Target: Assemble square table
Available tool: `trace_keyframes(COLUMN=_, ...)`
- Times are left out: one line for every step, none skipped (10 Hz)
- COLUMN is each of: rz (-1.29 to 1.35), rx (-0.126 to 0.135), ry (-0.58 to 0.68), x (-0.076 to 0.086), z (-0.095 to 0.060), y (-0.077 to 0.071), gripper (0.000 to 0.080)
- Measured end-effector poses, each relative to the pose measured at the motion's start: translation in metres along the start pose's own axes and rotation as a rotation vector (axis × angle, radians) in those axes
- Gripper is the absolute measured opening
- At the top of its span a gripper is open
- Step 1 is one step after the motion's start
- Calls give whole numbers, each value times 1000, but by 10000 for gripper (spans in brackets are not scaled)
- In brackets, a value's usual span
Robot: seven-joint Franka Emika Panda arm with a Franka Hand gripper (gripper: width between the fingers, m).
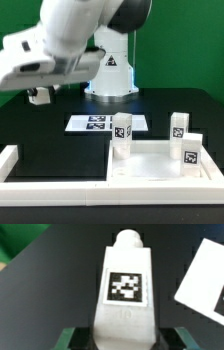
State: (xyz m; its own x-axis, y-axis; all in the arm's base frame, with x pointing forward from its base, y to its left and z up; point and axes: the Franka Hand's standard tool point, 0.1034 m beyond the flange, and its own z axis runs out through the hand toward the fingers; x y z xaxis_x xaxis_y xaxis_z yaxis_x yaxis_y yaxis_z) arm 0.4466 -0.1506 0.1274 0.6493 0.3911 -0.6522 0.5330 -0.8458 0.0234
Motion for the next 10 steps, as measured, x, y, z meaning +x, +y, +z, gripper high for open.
trace_keyframes(rz=-4, rx=-9, ry=89, x=4, z=2, y=1, gripper=284)
trace_keyframes(rz=-9, rx=-8, ry=158, x=4, z=4, y=3, gripper=284)
trace_keyframes(rz=-10, rx=-12, ry=225, x=4, z=2, y=4, gripper=284)
trace_keyframes(rz=15, rx=-6, ry=265, x=6, z=-2, y=3, gripper=284)
trace_keyframes(rz=64, rx=2, ry=317, x=22, z=-28, y=0, gripper=284)
trace_keyframes(rz=76, rx=-8, ry=370, x=34, z=-63, y=4, gripper=284)
trace_keyframes(rz=89, rx=-40, ry=429, x=34, z=-102, y=19, gripper=284)
trace_keyframes(rz=48, rx=-62, ry=473, x=23, z=-117, y=29, gripper=284)
trace_keyframes(rz=61, rx=-79, ry=540, x=24, z=-117, y=33, gripper=284)
trace_keyframes(rz=54, rx=-86, ry=606, x=25, z=-113, y=33, gripper=284)
